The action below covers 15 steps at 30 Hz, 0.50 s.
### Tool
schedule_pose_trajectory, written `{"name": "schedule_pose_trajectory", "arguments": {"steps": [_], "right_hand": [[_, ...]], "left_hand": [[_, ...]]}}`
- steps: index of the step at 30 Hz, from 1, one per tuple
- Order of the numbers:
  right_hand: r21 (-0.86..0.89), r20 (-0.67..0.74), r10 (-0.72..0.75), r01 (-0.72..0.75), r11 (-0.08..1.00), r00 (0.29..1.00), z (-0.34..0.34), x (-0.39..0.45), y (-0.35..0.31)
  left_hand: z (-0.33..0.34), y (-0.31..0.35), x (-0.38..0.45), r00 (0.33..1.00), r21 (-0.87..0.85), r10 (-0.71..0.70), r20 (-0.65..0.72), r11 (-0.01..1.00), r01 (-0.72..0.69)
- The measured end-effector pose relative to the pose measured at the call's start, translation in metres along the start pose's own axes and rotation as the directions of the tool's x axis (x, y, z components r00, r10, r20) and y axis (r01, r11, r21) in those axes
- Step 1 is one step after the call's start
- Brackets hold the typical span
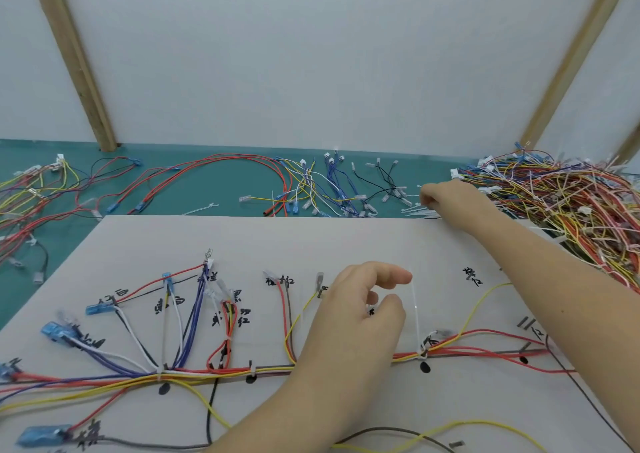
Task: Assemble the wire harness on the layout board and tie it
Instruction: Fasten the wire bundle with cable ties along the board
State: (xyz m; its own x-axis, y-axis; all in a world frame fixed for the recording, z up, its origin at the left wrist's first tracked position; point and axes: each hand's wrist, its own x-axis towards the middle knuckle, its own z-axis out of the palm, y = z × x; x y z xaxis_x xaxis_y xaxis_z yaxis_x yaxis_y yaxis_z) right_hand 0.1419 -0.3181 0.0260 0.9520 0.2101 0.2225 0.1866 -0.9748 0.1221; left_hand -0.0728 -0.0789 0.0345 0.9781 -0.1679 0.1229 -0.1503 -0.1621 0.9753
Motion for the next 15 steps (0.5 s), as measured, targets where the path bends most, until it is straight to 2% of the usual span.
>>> {"name": "schedule_pose_trajectory", "arguments": {"steps": [10,15], "right_hand": [[-0.04,-0.1,0.041,-0.046,0.998,0.994,-0.019,-0.009,-0.011],[0.155,-0.218,0.066,-0.032,0.987,0.974,-0.035,-0.021,-0.025]], "left_hand": [[0.001,0.0,-0.002,1.0,0.025,0.011,0.003,1.0,-0.011],[0.001,0.001,-0.003,0.998,0.047,0.052,0.031,0.997,-0.054]]}}
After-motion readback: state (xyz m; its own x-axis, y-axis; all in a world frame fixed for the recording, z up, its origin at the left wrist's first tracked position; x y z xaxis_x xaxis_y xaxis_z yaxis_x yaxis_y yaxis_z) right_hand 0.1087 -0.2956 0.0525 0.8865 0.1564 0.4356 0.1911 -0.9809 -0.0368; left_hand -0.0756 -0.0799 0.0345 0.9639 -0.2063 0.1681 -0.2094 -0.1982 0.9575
